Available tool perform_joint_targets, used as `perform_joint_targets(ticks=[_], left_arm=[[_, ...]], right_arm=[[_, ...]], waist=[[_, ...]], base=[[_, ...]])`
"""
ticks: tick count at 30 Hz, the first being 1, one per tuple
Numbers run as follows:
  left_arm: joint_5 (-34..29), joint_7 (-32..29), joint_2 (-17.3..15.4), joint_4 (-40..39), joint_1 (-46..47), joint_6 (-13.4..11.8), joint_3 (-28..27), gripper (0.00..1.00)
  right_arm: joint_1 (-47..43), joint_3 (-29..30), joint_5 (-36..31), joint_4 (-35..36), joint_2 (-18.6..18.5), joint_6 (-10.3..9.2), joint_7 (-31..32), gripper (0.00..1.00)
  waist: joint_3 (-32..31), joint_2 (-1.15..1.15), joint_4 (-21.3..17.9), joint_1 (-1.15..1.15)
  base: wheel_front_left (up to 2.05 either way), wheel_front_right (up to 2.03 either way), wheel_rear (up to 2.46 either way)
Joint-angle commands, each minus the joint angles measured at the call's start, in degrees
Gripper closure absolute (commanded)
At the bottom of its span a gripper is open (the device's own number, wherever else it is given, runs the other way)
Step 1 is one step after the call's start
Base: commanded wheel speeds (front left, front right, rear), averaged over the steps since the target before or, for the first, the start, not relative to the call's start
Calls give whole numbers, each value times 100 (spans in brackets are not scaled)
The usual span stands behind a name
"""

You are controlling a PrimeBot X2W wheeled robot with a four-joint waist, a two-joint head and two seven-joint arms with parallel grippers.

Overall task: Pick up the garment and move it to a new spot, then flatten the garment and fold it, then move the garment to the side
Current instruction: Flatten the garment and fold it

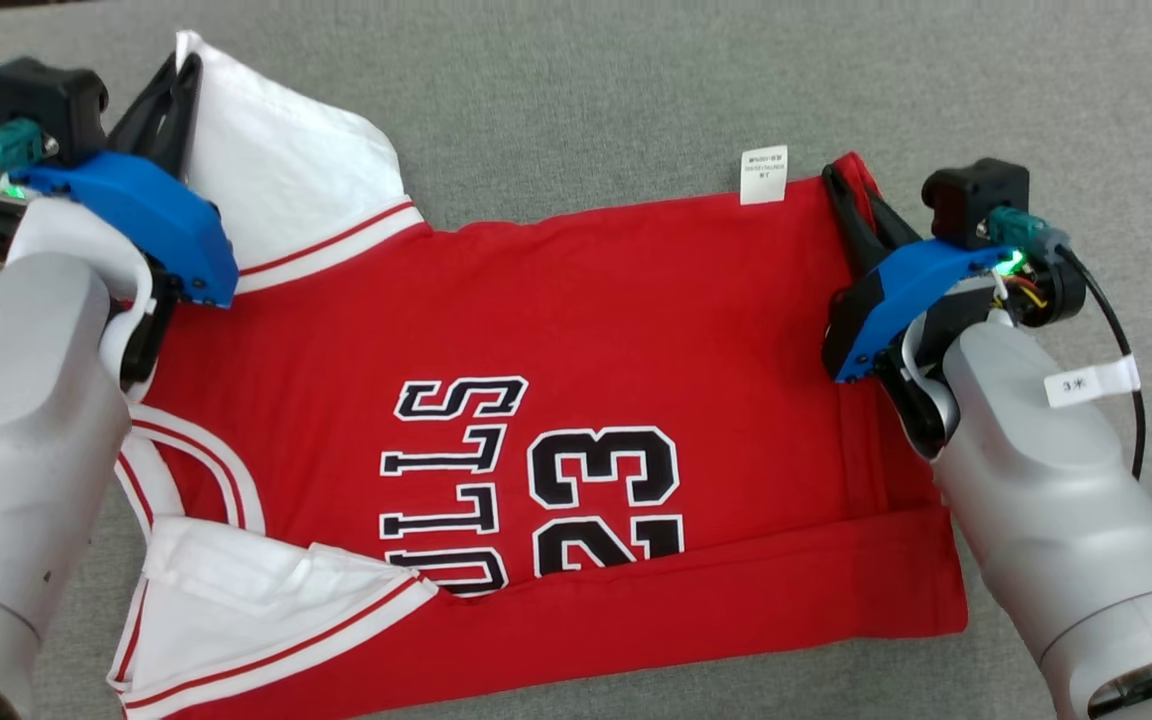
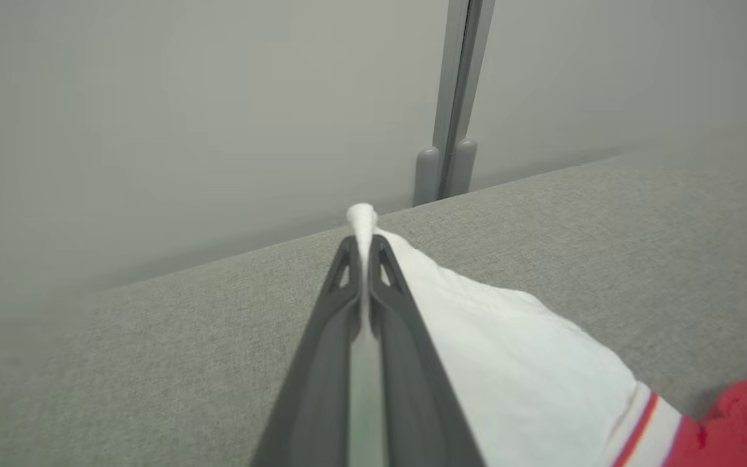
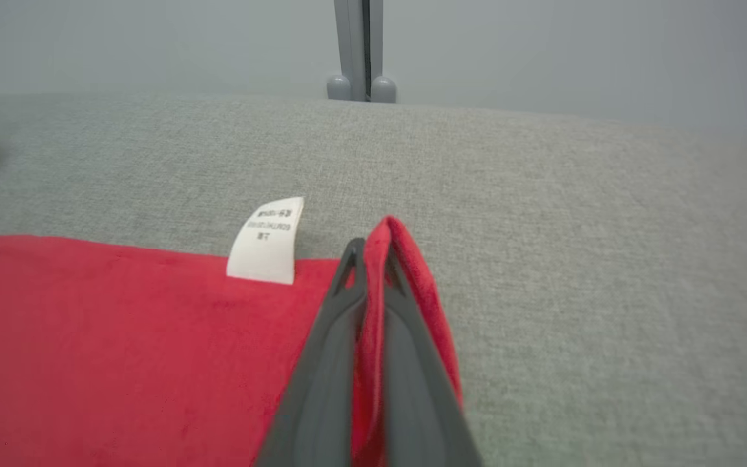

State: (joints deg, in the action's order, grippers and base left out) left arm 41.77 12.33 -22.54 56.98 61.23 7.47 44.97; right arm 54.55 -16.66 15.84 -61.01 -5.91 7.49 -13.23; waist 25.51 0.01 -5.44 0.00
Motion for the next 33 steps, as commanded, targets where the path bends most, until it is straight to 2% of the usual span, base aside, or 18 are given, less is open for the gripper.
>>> perform_joint_targets(ticks=[1,9,16,21,27,33], left_arm=[[62,114,-38,-69,-132,1,-34,100],[94,290,-163,-698,-776,-67,-374,100],[-107,290,-367,-1977,-1980,-370,-1020,100],[-220,291,-435,-2775,-2911,-596,-1424,100],[-310,292,-379,-3409,-3766,-763,-1693,100],[-307,292,-292,-3644,-4409,-871,-1891,100]], right_arm=[[-160,21,63,58,-14,1,-86,100],[-825,3,395,670,-177,1,-195,100],[-1640,-87,615,1566,-445,1,-196,100],[-2160,-138,738,1956,-596,1,-198,100],[-2634,-186,976,2278,-726,1,-197,100],[-3016,-236,1174,2437,-809,1,-198,100]], waist=[[-132,-1,-24,0],[-594,-1,64,0],[-897,-1,153,0],[-1040,-1,225,0],[-1167,-1,317,0],[-1220,-1,357,0]], base=[[0,0,0],[0,0,0],[0,0,0],[0,0,0],[0,0,0],[0,0,0]])
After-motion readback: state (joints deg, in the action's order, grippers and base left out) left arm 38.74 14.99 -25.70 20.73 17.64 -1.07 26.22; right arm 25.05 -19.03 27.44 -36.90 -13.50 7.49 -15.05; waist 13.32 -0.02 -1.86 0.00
